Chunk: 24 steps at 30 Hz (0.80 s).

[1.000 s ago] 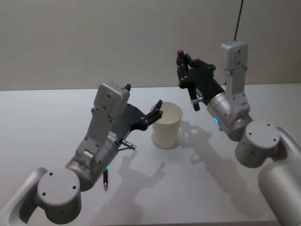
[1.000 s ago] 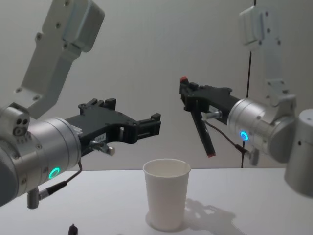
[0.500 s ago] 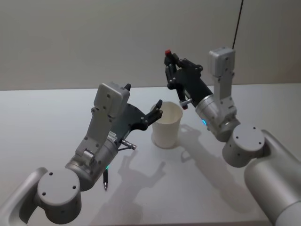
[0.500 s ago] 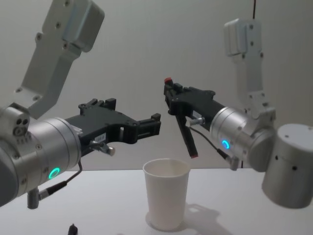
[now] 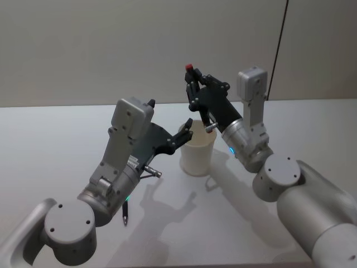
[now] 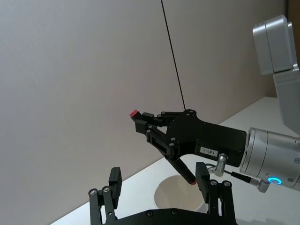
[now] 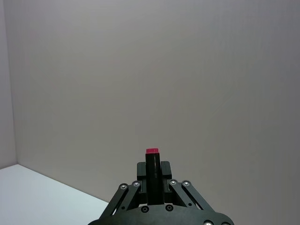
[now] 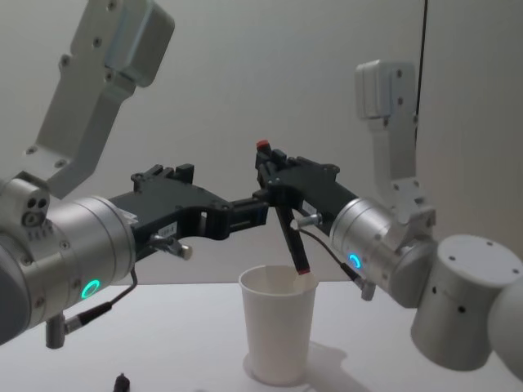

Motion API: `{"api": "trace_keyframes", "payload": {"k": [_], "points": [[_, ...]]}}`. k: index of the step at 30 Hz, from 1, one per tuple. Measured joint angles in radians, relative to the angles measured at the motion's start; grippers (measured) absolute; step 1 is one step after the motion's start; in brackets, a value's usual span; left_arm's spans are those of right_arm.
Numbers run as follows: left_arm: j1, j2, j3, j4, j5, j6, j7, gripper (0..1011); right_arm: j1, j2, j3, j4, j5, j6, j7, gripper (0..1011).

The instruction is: Place the pen into the pen holder.

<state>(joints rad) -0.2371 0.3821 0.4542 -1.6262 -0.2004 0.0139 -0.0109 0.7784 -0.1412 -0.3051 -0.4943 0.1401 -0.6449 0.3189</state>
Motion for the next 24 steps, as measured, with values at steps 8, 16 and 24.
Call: {"api": "trace_keyframes", "payload": {"k": [8, 16, 24], "points": [[0.000, 0.000, 0.000, 0.000, 0.000, 0.000, 0.000, 1000, 0.048, -0.022, -0.001, 0.124, 0.016, -0.075, 0.011, 167], [0.000, 0.000, 0.000, 0.000, 0.000, 0.000, 0.000, 1000, 0.093, -0.042, 0.004, 0.242, 0.024, -0.135, 0.018, 167], [0.000, 0.000, 0.000, 0.000, 0.000, 0.000, 0.000, 1000, 0.120, -0.056, 0.005, 0.316, 0.025, -0.177, 0.018, 228]]}}
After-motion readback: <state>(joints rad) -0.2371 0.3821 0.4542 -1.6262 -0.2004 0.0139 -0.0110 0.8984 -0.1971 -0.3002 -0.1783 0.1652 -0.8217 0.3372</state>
